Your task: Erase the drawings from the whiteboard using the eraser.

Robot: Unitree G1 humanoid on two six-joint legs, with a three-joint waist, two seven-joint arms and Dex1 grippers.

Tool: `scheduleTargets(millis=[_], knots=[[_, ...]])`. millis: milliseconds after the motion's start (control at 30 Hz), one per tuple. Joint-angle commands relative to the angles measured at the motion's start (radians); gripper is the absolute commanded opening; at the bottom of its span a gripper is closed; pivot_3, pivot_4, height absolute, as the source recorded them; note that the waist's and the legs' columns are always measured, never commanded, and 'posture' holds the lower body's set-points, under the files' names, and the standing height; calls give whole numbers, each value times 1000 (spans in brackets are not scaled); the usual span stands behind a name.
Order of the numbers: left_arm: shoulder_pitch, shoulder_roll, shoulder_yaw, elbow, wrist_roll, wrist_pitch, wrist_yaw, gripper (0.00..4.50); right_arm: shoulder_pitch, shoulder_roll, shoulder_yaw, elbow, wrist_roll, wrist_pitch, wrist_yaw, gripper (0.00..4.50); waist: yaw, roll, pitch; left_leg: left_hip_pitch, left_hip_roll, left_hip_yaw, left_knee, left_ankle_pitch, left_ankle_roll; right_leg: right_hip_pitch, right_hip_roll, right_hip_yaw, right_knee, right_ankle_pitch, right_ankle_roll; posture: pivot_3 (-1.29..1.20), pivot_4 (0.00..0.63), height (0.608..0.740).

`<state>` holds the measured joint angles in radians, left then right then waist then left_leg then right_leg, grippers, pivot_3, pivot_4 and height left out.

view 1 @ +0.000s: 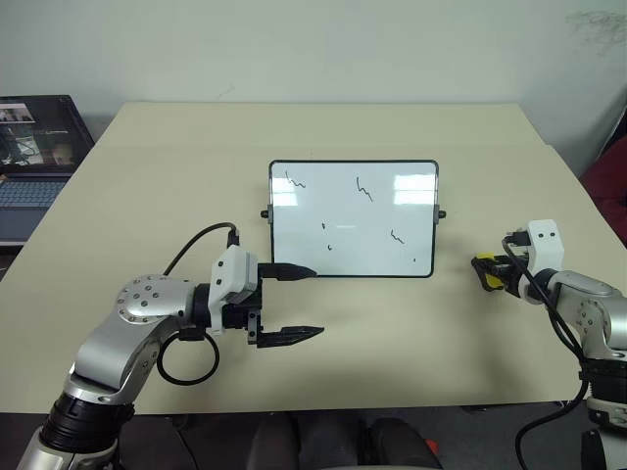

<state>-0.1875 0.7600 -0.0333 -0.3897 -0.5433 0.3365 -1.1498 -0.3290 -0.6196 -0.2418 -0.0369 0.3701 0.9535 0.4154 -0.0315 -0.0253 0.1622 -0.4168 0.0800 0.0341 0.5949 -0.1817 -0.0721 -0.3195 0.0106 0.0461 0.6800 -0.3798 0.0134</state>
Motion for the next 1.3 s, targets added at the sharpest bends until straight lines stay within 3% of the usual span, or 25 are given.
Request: scheduleTargets(millis=[33,133,267,467,767,1033,1300], knots=[[7,0,13,-12,2,-23,-5,4500,5,-6,-2,-21,-1,-11,9,1085,0,0,0,0,0,0,0,0,0,0,0,0,0,0,0,0,150,740],[9,-1,11,-8,6,-26,-6,4500,2,-3,-7,-21,3,-14,9,1049,0,0,0,0,0,0,0,0,0,0,0,0,0,0,0,0,150,740],[26,-7,56,5,20,-35,48,4500,36,-45,-55,-216,45,27,18,1036,1,3,2,0,0,0,0,0,0,0,0,0,0,0,0,0,150,740],[55,-67,129,-57,25,-9,233,4500,105,-25,-52,-439,64,45,-10,1012,1,2,4,-1,0,-1,-1,0,0,-1,0,0,0,0,0,0,150,740],[16,-144,222,-82,97,55,545,4500,132,69,-2,-579,93,62,-69,1011,2,0,5,-1,0,-1,0,0,0,-1,0,0,0,0,0,0,150,740],[27,-124,243,-95,52,124,549,4500,31,45,76,-578,99,10,-12,997,-1,0,5,-1,0,-1,0,0,0,-1,0,0,0,0,0,0,150,740],[-27,-95,273,-31,56,154,551,4500,-219,69,252,-544,54,-33,8,997,0,-3,7,-1,0,-1,-1,0,0,-2,0,0,1,0,0,0,150,740]])
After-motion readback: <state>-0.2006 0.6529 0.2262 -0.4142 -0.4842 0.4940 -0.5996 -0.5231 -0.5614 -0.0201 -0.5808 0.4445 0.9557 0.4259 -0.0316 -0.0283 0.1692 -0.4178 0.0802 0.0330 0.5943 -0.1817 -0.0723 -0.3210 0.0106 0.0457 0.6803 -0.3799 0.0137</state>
